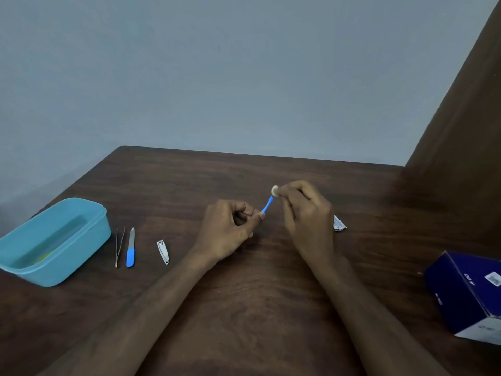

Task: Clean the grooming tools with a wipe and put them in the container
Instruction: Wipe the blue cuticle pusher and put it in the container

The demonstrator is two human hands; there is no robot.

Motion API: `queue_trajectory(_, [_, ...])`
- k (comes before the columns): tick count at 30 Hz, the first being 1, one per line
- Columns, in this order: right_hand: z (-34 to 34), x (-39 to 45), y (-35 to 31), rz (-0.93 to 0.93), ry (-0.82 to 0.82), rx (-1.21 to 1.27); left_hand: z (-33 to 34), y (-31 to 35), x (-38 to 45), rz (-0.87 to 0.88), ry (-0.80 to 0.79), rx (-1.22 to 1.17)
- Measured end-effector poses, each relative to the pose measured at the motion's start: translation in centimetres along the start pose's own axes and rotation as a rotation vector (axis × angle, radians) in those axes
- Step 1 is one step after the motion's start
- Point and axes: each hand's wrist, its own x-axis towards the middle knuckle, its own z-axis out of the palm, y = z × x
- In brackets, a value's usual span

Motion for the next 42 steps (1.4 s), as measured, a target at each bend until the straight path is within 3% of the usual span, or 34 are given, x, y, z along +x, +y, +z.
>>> queue_trajectory(3, [0.9, -0.2, 0.4, -0.005, -0.07, -0.024, 0.0, 0.0, -0.1, 0.011, -0.008, 0.004])
queue_trajectory(7, [-0.1, 0.3, 1.1, 0.105, 0.017, -0.039, 0.0, 0.1, -0.1, 0.005, -0.011, 0.003])
queue_trajectory(12, [0.6, -0.8, -1.0, -0.092, -0.161, 0.031, -0.1, 0.0, -0.1, 0.022, -0.005, 0.023])
queue_trajectory(17, [1.3, -0.1, 0.7, 0.103, -0.079, -0.013, 0.0, 0.0, -0.1, 0.025, -0.018, 0.025])
queue_trajectory(22, [1.0, -1.0, -1.2, -0.039, -0.153, 0.07, -0.1, -0.2, 0.0, 0.021, -0.007, 0.004])
queue_trajectory(26, [0.7, -0.2, 0.4, 0.146, -0.049, -0.011, 0.1, -0.1, 0.0, 0.004, 0.014, -0.019])
queue_trajectory(28, [0.3, -0.4, -0.3, 0.344, 0.018, 0.087, 0.1, -0.2, 0.1, -0.013, 0.056, -0.061])
queue_trajectory(30, [0.5, -0.9, -1.6, 0.587, -0.017, 0.291, 0.1, -0.3, 0.2, -0.013, 0.09, -0.083])
queue_trajectory(32, [0.8, -1.1, -2.6, 0.705, -0.12, 0.423, 0.1, -0.2, 0.1, -0.004, 0.096, -0.093])
queue_trajectory(42, [0.8, -0.4, -2.5, 0.607, -0.14, 0.435, 0.3, 0.2, -0.2, 0.008, 0.058, -0.073])
